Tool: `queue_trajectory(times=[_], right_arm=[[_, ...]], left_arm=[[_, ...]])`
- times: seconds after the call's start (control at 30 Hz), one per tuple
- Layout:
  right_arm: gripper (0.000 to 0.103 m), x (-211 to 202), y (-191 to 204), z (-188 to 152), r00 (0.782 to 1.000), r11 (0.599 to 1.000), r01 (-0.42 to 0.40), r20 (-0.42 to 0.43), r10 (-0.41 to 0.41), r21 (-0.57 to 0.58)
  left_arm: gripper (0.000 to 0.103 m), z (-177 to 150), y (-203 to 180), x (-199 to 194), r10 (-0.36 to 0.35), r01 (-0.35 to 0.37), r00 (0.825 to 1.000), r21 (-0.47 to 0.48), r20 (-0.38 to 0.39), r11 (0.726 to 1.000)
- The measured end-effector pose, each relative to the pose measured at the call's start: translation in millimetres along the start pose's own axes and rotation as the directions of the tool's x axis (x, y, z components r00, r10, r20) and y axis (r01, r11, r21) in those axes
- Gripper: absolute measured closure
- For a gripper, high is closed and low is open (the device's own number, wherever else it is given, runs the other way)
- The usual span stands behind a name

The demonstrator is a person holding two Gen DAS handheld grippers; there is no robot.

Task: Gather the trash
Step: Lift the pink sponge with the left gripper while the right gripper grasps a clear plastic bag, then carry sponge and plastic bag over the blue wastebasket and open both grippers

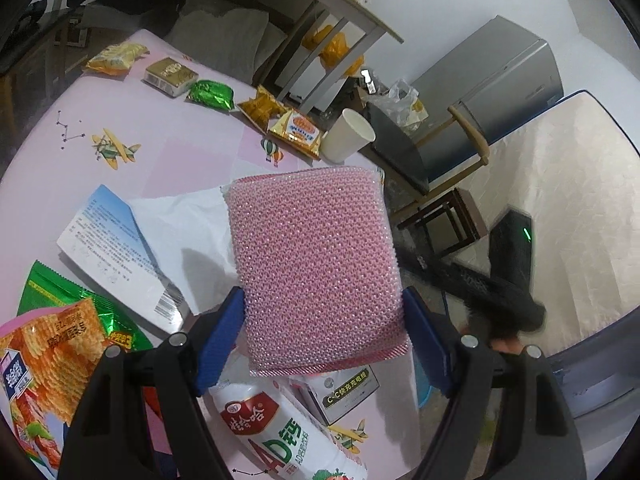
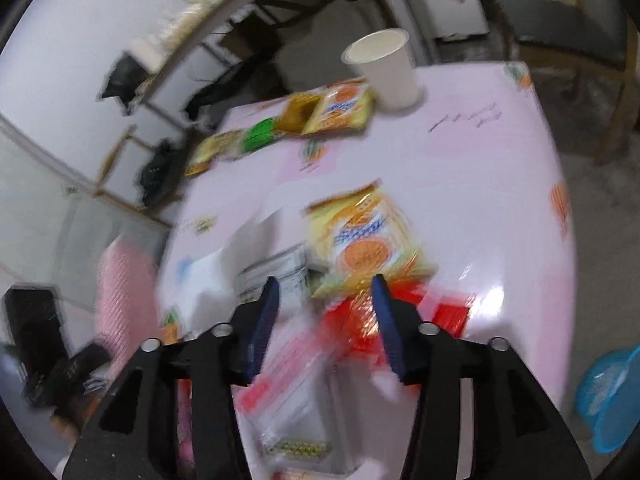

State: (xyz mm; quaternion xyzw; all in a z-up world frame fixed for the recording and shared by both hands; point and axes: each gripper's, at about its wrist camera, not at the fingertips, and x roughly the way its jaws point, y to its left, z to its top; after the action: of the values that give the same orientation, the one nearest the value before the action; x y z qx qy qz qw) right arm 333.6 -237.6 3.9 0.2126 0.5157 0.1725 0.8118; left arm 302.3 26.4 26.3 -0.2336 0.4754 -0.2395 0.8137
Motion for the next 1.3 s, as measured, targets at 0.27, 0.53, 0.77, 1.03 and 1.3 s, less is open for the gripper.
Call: queue_trajectory(times=[0.27,0.53,0.77,1.03,1.3], right_arm=[[0.038,14,7,-49,0.997,0.997,0.047,-0.063,-0.044,0.057],[0.053,49,-11,-48,0.998,0.982,0.003,-0.069,0.010,0.189],[0.088,36,-11,-54,1.000,0.977,0.001,-0.004,0.000,0.213],[0.100,8,1,-58,0.995,0.983,-0.012,0.101,-0.006,0.182],[0.101,-39,24,-70,0.978,0.993,-0.048,0.208,0.024,0.112]], left_arm=[[0.027,-19,9,-26,-0.030,0.031,0.999,-0.039,0.042,0.999],[0.027,-49,12,-38,-0.049,0.052,0.998,-0.064,0.047,0.997],[0.027,-62,12,-50,-0.066,0.071,0.995,-0.065,0.070,0.995],[0.027,-74,5,-66,-0.050,0.057,0.990,-0.046,0.131,0.997],[0.027,-86,-7,-79,-0.078,0.085,0.977,-0.030,0.196,0.996]])
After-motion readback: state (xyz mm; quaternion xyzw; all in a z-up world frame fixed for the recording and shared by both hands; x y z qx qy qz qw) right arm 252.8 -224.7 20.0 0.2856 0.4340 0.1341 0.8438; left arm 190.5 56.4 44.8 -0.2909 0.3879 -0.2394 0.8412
